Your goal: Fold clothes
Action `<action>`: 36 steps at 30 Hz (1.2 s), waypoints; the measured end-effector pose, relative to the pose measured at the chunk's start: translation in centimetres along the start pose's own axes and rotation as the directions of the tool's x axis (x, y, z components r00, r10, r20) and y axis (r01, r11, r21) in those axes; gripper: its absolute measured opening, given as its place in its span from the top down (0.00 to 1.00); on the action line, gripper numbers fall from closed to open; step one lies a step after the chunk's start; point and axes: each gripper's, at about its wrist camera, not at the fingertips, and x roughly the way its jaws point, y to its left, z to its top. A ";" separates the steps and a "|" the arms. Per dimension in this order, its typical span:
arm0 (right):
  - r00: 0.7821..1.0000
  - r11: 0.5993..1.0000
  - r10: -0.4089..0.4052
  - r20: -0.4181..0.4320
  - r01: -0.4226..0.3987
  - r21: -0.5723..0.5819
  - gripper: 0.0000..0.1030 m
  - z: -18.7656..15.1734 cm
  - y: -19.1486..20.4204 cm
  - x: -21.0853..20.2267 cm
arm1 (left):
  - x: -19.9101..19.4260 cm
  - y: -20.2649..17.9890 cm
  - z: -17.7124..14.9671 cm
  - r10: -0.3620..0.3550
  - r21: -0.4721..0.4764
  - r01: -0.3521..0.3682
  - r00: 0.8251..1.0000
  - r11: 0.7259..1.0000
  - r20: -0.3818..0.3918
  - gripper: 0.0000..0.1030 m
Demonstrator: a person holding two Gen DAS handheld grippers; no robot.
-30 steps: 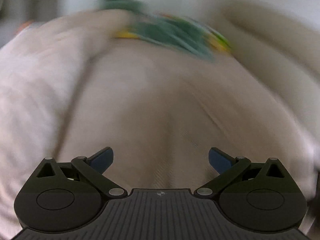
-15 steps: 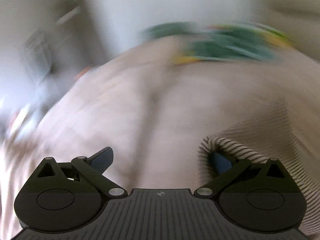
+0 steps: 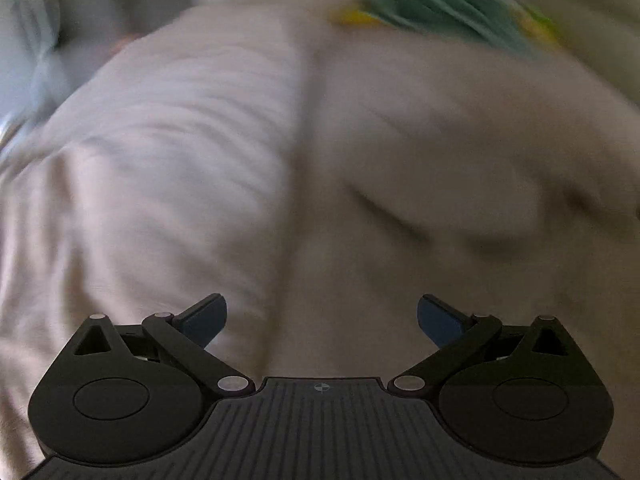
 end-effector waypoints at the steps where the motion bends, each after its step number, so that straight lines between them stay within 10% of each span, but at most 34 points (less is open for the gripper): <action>1: 1.000 0.997 0.014 0.010 -0.014 -0.073 0.00 -0.8 2.6 -0.4 | 0.0 -0.6 -0.7 -0.011 0.017 0.011 1.000 1.000 -0.011 0.00; 9: 0.989 0.948 -0.139 0.042 0.146 -0.283 0.01 -2.6 13.2 2.4 | -0.3 -1.8 -4.2 -0.021 0.053 0.024 0.997 0.998 -0.070 0.00; 15: 0.927 0.928 -0.372 0.051 0.370 0.051 0.00 -0.5 5.7 1.2 | -1.0 -2.8 -5.7 0.096 0.208 -0.096 0.995 0.973 0.009 0.00; 27: 0.949 0.947 -0.315 -0.007 0.314 -0.072 0.00 -2.8 6.7 3.4 | 3.3 -0.5 -4.5 0.295 0.221 -0.296 0.955 0.929 0.036 0.00; 32: 0.951 0.947 -0.310 0.006 0.309 -0.086 0.00 -3.1 6.2 3.8 | 1.5 -1.3 -5.6 0.158 0.317 -0.158 0.987 0.935 0.024 0.00; 36: 0.953 0.952 -0.303 0.025 0.304 -0.029 0.00 -2.9 5.0 2.5 | 2.2 -3.2 -6.1 0.132 0.441 -0.145 0.989 0.886 0.060 0.00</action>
